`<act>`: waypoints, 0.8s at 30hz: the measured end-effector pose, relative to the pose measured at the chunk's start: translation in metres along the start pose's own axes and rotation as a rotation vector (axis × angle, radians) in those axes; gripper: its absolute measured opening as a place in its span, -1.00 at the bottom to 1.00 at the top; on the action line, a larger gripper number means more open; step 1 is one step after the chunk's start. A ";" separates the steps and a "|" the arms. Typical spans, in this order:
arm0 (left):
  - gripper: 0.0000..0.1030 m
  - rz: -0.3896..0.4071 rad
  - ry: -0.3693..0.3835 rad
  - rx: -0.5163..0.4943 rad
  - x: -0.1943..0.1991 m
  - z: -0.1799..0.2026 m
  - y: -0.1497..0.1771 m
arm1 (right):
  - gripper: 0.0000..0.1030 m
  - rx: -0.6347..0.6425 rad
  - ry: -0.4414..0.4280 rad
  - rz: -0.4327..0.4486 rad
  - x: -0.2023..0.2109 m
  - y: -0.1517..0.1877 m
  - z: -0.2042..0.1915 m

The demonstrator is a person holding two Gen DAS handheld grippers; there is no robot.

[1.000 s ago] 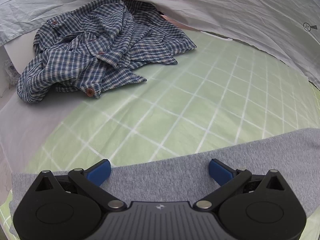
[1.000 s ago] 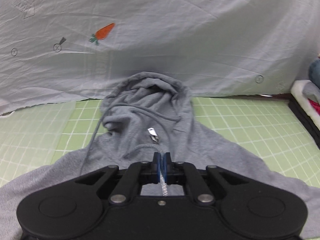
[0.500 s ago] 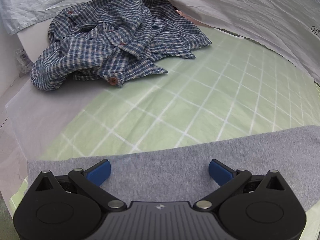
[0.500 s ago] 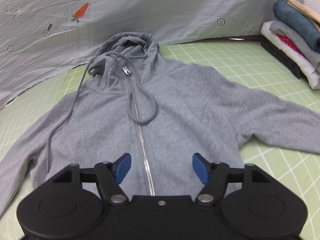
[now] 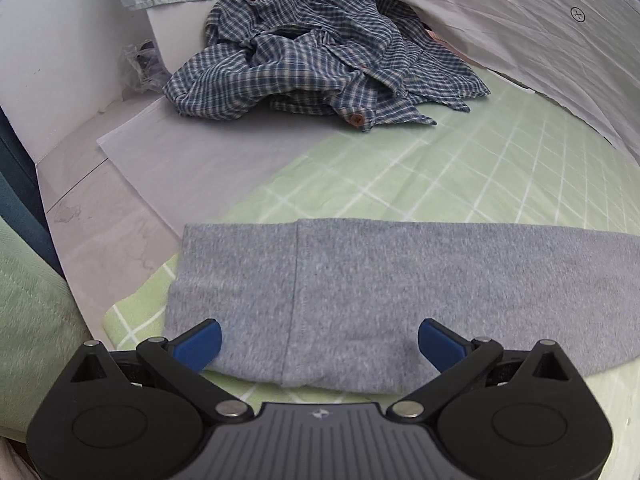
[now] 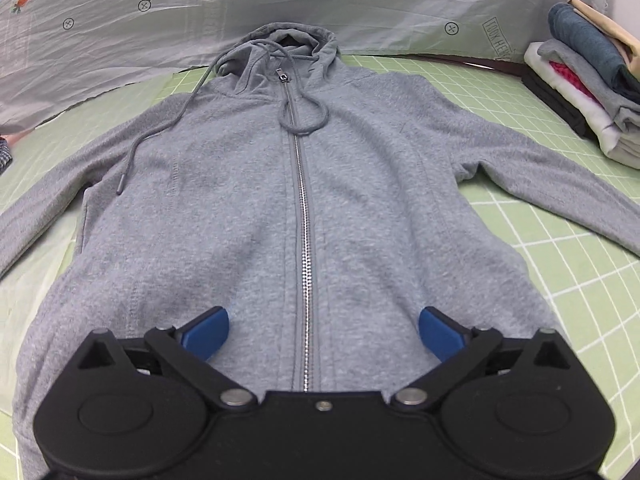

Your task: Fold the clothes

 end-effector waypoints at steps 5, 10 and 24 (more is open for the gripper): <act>1.00 -0.014 -0.023 0.025 0.001 -0.024 0.011 | 1.00 0.001 0.003 0.072 0.003 0.008 0.000; 1.00 -0.027 -0.042 0.065 0.000 -0.046 0.017 | 1.00 0.012 0.004 0.153 0.006 0.016 0.000; 0.89 0.009 0.013 0.108 -0.006 -0.049 0.010 | 1.00 0.015 0.005 0.188 0.007 0.018 -0.001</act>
Point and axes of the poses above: each gripper's, at about its wrist camera, not at the fingertips, and x roughly against the way its jaws point, z to its right, y to its underside, the point moved 5 cm from there along -x, roughly the way its jaws point, and after that the axes turned 6 degrees about -y, right-handed, at the moved point
